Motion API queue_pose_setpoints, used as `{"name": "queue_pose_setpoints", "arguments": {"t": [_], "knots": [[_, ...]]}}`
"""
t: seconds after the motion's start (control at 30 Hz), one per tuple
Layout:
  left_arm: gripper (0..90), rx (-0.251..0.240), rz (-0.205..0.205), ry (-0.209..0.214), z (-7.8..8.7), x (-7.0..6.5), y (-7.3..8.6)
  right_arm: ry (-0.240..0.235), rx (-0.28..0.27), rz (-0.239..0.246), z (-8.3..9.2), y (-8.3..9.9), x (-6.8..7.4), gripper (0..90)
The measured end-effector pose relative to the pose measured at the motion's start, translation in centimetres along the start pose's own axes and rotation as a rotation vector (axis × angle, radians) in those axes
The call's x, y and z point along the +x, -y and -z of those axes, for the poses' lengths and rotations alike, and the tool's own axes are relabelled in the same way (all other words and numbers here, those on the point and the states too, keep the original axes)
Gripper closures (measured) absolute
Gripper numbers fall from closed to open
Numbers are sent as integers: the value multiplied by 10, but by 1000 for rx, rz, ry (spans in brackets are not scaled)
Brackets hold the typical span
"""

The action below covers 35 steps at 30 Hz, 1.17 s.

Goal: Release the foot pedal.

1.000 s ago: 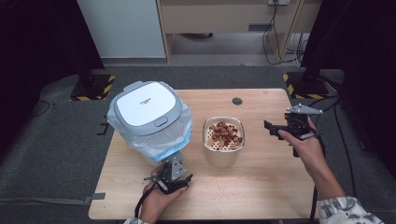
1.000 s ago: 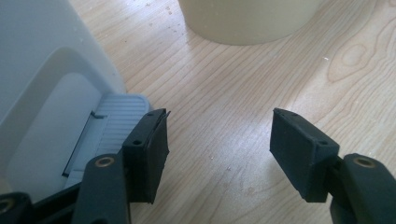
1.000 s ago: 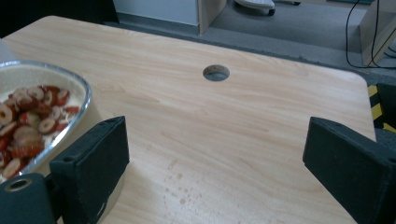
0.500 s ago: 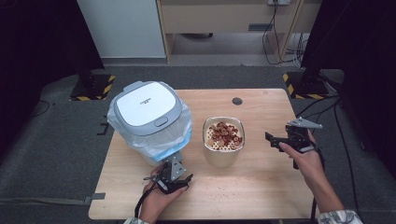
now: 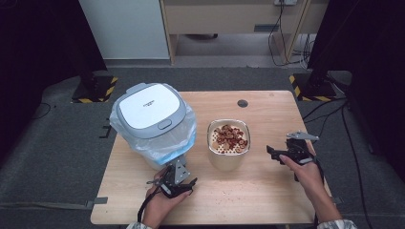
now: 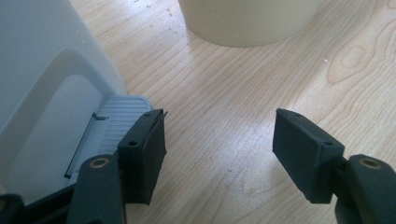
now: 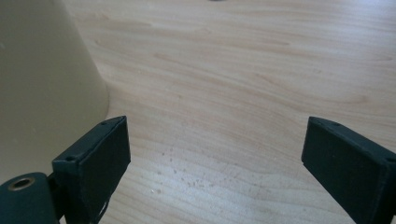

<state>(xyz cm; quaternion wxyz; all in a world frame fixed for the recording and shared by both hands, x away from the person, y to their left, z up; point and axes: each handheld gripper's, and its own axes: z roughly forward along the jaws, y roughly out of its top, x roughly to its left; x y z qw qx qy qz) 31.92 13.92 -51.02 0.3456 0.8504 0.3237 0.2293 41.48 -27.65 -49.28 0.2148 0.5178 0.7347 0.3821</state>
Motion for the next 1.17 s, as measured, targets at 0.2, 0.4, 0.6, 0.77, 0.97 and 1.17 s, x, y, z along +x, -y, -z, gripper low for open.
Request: {"name": "queue_pose_setpoints", "arguments": {"t": [0.2,0.4,0.6,0.77,0.97,1.17], "knots": [[330,5,-1,-1,0,0,0,-2,40,5,-8,5,2,84],[326,9,-3,2,-2,-1,0,7,72,-8,-19,6,2,86],[319,13,-6,5,-2,-1,1,25,96,-24,-32,7,0,77],[315,11,-6,6,-2,-1,0,64,159,-19,-46,16,2,56],[312,12,-8,7,-4,-1,0,125,117,3,-53,19,9,11],[311,11,-11,6,-2,-2,0,135,117,-7,-52,21,13,9]]}}
